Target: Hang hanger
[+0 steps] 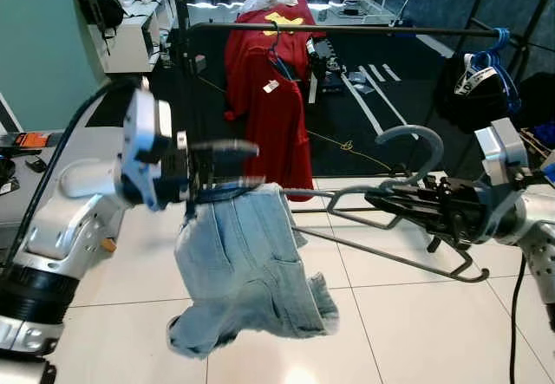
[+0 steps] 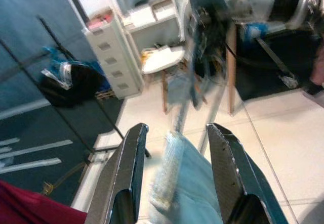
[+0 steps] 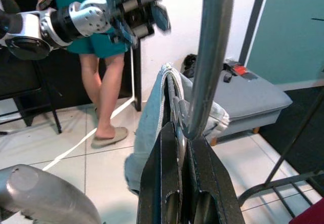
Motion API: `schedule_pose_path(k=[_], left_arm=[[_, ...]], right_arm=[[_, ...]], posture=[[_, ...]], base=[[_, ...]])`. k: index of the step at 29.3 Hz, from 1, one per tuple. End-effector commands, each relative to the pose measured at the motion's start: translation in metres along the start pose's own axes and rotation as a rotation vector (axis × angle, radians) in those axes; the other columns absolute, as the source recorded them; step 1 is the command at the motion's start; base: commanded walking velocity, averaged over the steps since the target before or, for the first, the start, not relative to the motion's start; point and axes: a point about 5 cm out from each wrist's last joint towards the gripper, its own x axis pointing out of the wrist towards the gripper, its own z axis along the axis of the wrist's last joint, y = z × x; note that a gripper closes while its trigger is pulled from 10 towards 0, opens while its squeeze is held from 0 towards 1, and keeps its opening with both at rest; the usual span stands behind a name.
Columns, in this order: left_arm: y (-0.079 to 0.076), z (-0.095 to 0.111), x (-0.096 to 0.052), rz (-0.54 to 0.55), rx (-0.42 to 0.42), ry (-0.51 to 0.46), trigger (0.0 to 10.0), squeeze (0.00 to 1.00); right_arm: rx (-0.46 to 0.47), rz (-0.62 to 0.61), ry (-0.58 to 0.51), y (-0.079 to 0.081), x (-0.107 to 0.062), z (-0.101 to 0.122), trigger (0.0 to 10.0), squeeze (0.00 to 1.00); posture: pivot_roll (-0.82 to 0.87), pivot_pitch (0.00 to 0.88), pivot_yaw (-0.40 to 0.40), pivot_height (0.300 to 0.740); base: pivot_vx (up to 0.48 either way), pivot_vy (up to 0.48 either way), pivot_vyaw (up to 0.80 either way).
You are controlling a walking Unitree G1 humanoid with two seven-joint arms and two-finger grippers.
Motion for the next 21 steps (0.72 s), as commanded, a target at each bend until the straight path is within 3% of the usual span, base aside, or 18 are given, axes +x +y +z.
schedule_pose_path(k=[1,6,15,21], left_arm=[[-0.003,-0.003,0.001,-0.034,0.014,0.031,10.0,0.0],[-0.008,-0.007,0.008,-0.095,0.025,0.081,10.0,0.0],[-0.011,-0.008,0.021,-0.122,0.045,0.073,10.0,0.0],[-0.008,-0.009,0.029,-0.091,0.106,0.064,10.0,0.0]], right_arm=[[-0.014,0.028,-0.027,0.0,0.002,0.007,10.0,0.0],[-0.015,0.034,-0.027,-0.001,0.003,0.008,10.0,0.0],[-0.014,0.051,-0.025,0.0,0.005,0.01,10.0,0.0],[-0.009,0.069,-0.026,0.002,0.007,0.011,10.0,0.0]], posture=[[-0.01,0.01,-0.018,0.74],[-0.01,0.011,-0.016,0.74],[-0.01,0.012,-0.014,0.74],[-0.02,0.012,-0.012,0.74]], base=[[0.0,0.0,0.0],[0.0,0.0,0.0],[0.0,0.0,0.0],[0.0,0.0,0.0]])
